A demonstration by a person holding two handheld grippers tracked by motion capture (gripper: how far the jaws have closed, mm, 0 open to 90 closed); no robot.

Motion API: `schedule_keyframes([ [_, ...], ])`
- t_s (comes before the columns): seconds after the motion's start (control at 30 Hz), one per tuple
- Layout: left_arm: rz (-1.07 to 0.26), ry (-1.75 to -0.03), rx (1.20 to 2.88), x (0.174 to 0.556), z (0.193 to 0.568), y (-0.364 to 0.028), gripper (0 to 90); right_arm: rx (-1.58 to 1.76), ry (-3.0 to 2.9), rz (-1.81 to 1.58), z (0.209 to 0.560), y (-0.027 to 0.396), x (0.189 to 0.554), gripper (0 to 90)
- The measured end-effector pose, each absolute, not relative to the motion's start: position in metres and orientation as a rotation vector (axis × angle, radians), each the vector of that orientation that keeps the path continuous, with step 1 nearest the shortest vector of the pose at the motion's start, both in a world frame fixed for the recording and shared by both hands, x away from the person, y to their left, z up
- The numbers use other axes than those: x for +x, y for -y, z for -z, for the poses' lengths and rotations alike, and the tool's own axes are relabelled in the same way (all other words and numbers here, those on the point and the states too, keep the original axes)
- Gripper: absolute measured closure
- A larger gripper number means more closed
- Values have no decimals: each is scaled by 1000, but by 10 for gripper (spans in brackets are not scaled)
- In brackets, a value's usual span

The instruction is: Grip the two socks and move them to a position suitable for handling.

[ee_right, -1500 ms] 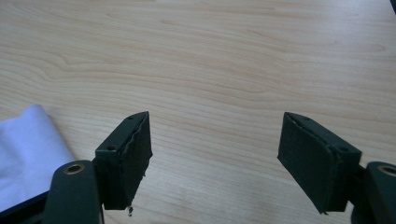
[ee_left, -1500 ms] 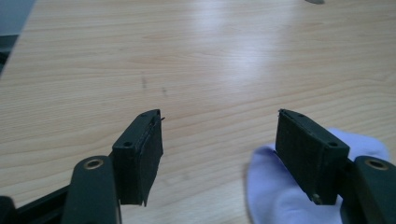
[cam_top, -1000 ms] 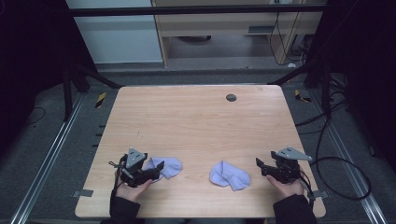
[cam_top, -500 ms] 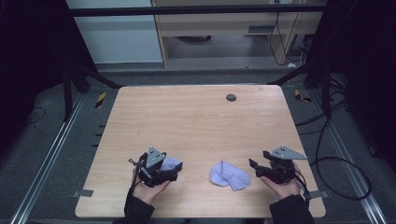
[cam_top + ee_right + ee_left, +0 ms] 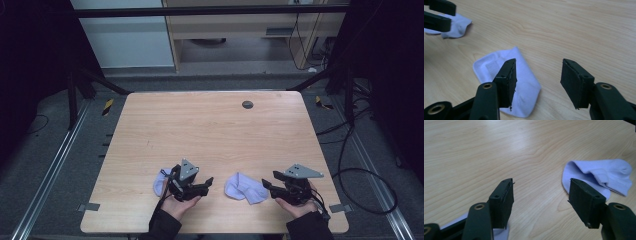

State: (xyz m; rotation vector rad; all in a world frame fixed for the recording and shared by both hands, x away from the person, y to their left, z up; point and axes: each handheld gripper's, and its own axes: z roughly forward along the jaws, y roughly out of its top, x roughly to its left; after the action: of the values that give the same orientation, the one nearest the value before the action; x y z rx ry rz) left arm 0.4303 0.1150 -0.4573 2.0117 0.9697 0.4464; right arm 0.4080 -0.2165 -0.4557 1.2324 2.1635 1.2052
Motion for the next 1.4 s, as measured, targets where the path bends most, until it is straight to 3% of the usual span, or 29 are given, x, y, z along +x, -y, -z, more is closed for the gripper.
schedule_keyframes([
  [1.07,-385,-939,2147,426,490,-58,527,1145,-2360,-1153,483,185,396,594],
  [1.4,-347,-944,2164,428,496,-50,655,1130,-2425,-1105,490,178,398,623],
])
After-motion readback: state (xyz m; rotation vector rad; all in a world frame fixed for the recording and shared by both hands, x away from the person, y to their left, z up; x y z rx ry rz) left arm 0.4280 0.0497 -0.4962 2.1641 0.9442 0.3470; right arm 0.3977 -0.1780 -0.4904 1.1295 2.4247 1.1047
